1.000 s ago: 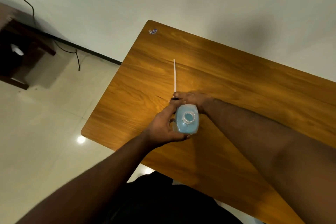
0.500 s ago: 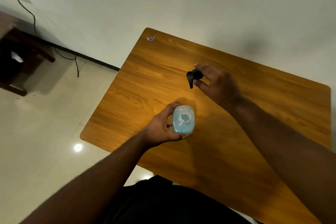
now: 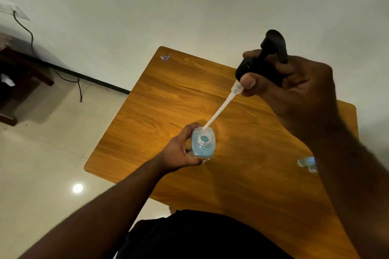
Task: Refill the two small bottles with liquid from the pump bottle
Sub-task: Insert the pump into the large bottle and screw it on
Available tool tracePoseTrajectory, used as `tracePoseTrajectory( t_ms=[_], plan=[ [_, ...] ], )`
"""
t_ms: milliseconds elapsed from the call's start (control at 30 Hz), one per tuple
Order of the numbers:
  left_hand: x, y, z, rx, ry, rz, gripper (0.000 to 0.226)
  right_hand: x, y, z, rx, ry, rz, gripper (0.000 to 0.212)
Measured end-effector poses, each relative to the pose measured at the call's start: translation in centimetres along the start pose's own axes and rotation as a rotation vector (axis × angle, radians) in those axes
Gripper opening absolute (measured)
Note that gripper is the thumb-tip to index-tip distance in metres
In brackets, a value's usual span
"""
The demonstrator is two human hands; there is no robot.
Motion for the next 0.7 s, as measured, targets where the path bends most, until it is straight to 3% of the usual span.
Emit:
tracePoseTrajectory(
  t_ms=[500,700],
  plan=[
    [-0.1,0.4,0.3,-0.021,0.008,-0.036,0.093,1.3,-1.3,-2.4,-0.019,-0.058,-0.116,0.027],
    [-0.1,0.4,0.3,-0.009,0.015,-0.041,0.091,4.5,-4.1,-3.7,0.115,0.152,-0.017,0.032]
  ],
)
Point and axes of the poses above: each hand's wrist, its own z-axis towards the middle knuckle, its own x-axis out of the palm, y = z × x, the point moved 1 cm from there along z, towards the middle knuckle, and after that the axes turned 7 degrees about -z, right-handed, at the moved point
